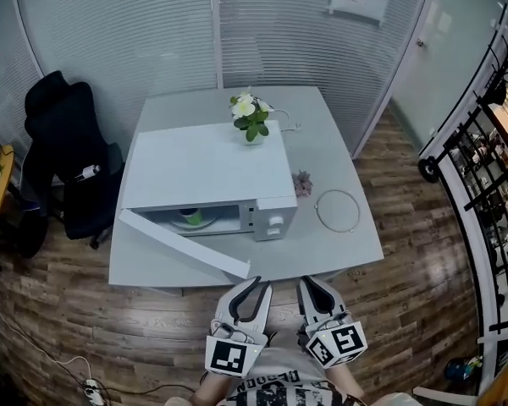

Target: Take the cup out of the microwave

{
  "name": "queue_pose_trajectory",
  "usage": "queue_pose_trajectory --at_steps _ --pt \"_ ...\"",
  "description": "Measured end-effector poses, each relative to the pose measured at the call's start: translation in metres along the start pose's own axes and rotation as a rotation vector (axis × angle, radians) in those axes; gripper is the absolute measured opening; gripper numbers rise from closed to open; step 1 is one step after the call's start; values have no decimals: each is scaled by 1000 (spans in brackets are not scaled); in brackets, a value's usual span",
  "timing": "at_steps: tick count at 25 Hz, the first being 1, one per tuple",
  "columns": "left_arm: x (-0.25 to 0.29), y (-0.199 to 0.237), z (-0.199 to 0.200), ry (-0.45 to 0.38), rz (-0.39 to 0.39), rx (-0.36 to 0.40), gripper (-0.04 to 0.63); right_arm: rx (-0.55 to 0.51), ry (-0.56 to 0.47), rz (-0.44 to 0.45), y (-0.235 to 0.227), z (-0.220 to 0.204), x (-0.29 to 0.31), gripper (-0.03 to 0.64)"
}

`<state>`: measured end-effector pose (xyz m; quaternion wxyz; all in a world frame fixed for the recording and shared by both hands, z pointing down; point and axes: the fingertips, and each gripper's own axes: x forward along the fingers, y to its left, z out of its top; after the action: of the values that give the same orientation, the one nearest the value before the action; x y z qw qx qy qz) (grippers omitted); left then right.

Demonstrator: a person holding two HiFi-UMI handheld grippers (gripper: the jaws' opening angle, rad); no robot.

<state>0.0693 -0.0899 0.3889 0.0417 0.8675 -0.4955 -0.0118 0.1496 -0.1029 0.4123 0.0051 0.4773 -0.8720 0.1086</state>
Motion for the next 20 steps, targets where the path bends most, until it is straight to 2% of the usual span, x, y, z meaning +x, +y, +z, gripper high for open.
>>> queue_pose_trajectory --at_steps 11,15,20 --pt "23 -2 -12 28 57 -32 69 -10 34 64 -13 1 19 25" --pt "42 -9 -33 59 78 -36 69 -14 64 94 -28 2 20 25" --pt "66 -1 -67 111 146 -54 80 -15 93 129 -45 -2 22 25"
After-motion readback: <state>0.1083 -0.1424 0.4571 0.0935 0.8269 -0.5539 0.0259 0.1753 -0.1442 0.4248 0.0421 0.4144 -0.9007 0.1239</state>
